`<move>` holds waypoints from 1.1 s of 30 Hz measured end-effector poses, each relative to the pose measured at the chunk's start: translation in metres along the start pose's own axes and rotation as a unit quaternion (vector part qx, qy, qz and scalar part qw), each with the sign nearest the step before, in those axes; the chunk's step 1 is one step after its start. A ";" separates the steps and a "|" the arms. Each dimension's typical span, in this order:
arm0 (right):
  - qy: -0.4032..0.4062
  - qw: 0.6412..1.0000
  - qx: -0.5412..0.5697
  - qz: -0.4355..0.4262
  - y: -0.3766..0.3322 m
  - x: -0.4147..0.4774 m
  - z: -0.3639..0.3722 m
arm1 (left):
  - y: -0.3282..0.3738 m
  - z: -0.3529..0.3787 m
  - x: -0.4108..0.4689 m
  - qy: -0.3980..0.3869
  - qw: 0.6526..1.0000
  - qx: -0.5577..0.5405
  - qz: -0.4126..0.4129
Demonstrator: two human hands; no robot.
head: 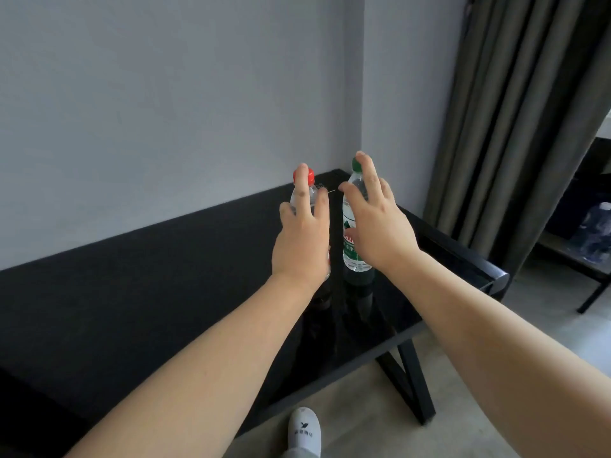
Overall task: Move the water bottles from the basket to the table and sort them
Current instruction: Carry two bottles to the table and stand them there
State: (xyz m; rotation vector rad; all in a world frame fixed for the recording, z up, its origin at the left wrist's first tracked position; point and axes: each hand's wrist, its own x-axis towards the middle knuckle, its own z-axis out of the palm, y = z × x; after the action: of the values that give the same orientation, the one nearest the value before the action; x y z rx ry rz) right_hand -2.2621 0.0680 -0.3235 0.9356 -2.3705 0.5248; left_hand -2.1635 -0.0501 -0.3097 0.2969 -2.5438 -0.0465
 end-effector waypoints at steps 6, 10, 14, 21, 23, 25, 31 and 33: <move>0.004 1.000 -0.003 0.019 0.034 0.014 0.004 | 0.016 0.019 0.024 -0.004 1.000 0.000 0.004; 0.002 1.000 0.000 0.027 0.056 0.023 0.006 | 0.025 0.033 0.040 -0.004 1.000 0.005 0.003; 0.005 0.999 0.007 0.034 0.077 0.033 0.009 | 0.036 0.047 0.056 0.005 1.000 0.011 0.003; 0.004 0.999 0.008 0.034 0.101 0.046 0.015 | 0.052 0.065 0.081 0.007 1.000 0.005 0.009; 0.003 0.999 0.007 0.035 0.107 0.050 0.016 | 0.056 0.071 0.088 0.009 1.000 0.004 0.009; 0.003 0.999 0.004 0.036 0.112 0.054 0.017 | 0.059 0.077 0.094 0.014 1.000 -0.001 0.011; 0.004 0.999 -0.002 0.037 0.125 0.064 0.023 | 0.067 0.087 0.105 0.024 1.000 0.001 0.008; 0.003 0.999 -0.004 0.037 0.129 0.066 0.025 | 0.068 0.090 0.109 0.027 1.000 0.010 0.008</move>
State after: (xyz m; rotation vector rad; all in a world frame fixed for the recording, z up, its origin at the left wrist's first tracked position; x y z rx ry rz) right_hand -2.4034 0.1096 -0.3231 0.8450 -2.4070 0.5462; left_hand -2.3151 -0.0102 -0.3198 0.2806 -2.4940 -0.0073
